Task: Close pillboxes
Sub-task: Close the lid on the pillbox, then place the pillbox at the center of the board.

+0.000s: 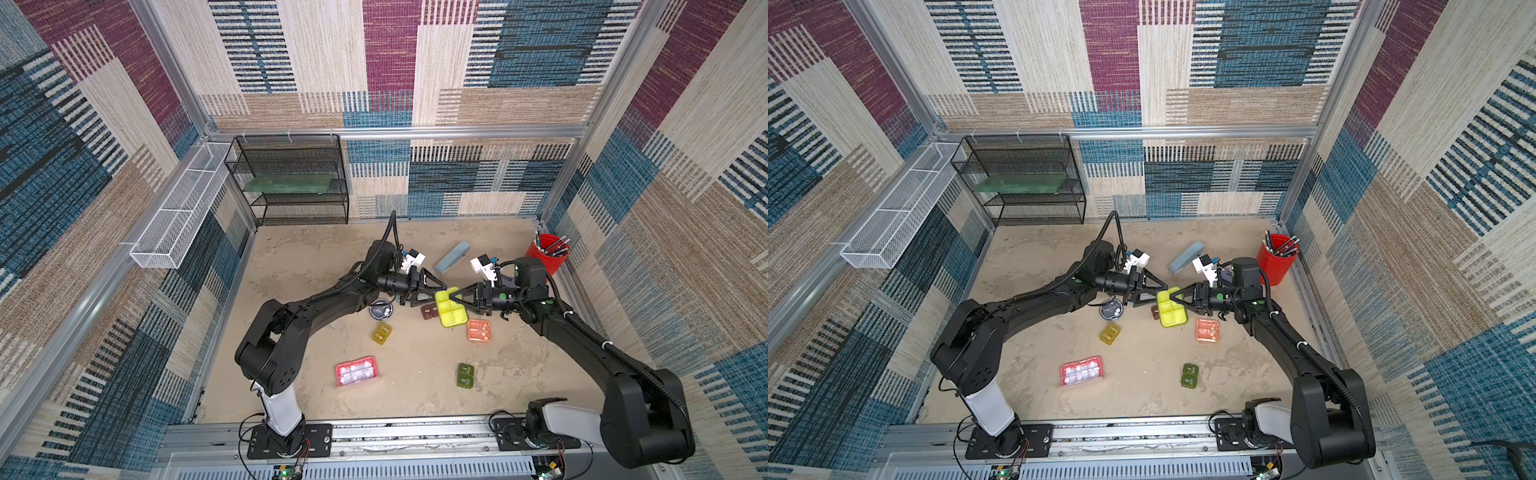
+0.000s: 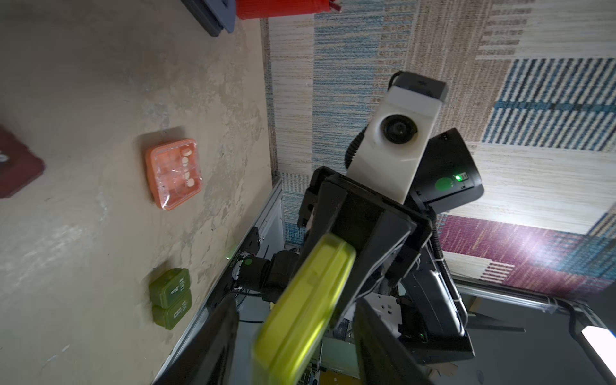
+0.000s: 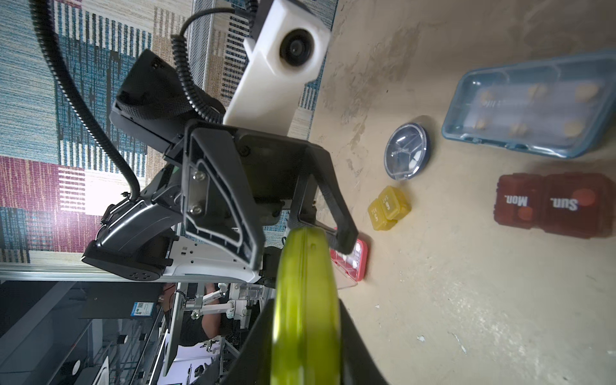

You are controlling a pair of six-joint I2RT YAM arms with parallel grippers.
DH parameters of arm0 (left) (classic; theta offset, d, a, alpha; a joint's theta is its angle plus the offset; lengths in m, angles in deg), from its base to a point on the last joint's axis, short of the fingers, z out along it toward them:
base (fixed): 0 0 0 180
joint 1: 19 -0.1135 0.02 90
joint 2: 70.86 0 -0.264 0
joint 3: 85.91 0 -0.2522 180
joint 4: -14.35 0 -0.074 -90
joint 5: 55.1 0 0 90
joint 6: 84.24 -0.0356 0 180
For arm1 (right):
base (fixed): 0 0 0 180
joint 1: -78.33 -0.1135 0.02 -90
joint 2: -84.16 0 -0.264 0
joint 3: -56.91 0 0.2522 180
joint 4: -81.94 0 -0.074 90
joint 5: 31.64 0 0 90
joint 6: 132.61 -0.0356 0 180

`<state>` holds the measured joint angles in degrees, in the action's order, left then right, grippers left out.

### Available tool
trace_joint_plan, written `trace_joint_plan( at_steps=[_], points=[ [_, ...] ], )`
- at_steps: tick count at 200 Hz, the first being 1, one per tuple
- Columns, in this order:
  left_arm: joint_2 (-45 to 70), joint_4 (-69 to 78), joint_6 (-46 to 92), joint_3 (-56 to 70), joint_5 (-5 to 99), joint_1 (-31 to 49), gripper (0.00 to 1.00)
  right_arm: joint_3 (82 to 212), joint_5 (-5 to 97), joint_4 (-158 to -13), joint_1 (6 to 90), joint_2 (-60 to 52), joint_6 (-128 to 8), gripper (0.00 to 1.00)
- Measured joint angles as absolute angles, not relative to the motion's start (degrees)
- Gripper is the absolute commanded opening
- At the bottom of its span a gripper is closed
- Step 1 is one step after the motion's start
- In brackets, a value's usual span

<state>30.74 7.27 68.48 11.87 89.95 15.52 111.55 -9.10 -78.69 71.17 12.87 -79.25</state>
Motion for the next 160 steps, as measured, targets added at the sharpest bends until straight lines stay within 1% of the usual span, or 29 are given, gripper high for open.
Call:
trace_joint_plan(
  at_steps=[30, 59, 116, 160],
  points=[
    [29.39, -6.90, 61.82, 11.28, 84.48, 14.34, 0.60, 109.19, -8.47, -77.58, 71.59, 13.29, -77.83, 0.27],
    [27.88, -15.22, 56.57, 10.86, 81.42, 14.01, 0.60, 107.97, -6.92, -75.35, 71.98, 10.95, -74.56, 0.27],
    [23.73, -23.38, 50.34, 11.78, 78.58, 13.88, 0.61, 107.97, -3.25, -73.91, 71.63, 0.48, -68.33, 0.27],
    [20.38, -27.77, 47.43, 13.35, 76.88, 13.64, 0.61, 110.22, 0.08, -74.01, 68.31, -6.21, -66.16, 0.28]
  ],
)
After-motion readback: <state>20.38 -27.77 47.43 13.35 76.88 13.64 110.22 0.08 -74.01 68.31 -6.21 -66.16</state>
